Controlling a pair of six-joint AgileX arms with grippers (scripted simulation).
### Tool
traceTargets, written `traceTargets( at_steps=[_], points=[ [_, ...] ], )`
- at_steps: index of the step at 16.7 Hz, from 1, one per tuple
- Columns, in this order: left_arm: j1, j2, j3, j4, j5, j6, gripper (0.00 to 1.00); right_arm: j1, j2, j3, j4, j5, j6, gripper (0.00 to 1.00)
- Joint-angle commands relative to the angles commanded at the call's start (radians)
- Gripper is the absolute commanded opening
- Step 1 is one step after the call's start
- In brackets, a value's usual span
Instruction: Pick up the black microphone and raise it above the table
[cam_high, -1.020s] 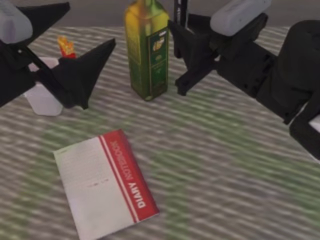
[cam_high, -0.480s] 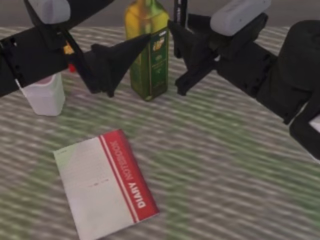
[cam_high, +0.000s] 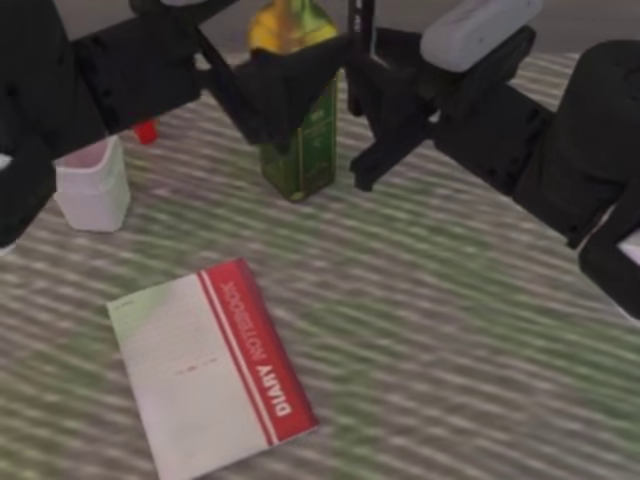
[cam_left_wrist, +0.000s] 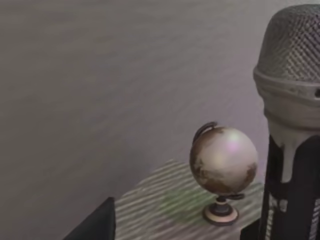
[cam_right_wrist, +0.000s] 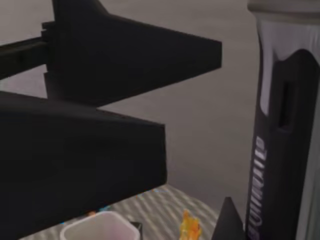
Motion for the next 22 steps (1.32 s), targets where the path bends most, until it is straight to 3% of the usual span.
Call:
traceTargets(
  at_steps=[5,10,22],
  points=[
    [-0.107,0.164,0.146,0.017,-0.105,0.005,1.00,0.000,0.000,0.000,0.000,0.000,0.000,0.00],
    [-0.115,0.175,0.156,0.017,-0.113,0.005,1.00,0.000,0.000,0.000,0.000,0.000,0.000,0.00],
    [-0.115,0.175,0.156,0.017,-0.113,0.005,0.10,0.000,0.000,0.000,0.000,0.000,0.000,0.00]
  ],
)
